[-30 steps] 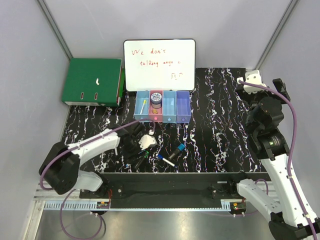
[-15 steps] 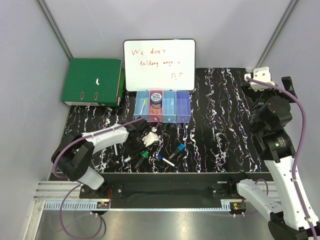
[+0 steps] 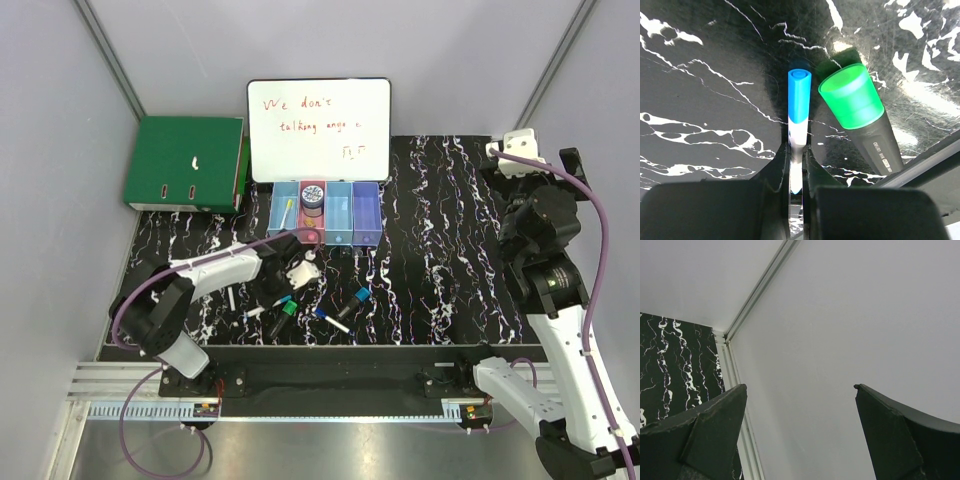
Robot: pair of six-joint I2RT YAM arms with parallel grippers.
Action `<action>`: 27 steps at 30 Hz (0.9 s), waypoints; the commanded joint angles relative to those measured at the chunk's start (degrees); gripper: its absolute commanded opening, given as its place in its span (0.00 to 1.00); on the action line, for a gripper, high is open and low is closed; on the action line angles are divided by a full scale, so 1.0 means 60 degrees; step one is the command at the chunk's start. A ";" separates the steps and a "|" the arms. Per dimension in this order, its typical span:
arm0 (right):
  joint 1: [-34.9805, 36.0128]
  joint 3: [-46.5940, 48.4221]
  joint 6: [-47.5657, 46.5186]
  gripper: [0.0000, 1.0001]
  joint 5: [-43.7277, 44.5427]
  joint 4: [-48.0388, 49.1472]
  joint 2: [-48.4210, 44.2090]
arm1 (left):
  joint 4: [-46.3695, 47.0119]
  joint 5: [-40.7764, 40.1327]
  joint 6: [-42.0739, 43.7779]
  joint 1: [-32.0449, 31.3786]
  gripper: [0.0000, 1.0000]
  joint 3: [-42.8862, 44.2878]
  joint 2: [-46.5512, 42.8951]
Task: Sort the stationery into containers
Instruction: Pick up the pen from the corner of the board, then place the pen in the storage box.
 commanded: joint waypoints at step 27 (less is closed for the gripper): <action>-0.0105 -0.0179 -0.0284 0.97 -0.0048 0.0264 -0.0252 | 0.0296 0.1317 -0.5379 0.3168 0.00 0.9178 0.4097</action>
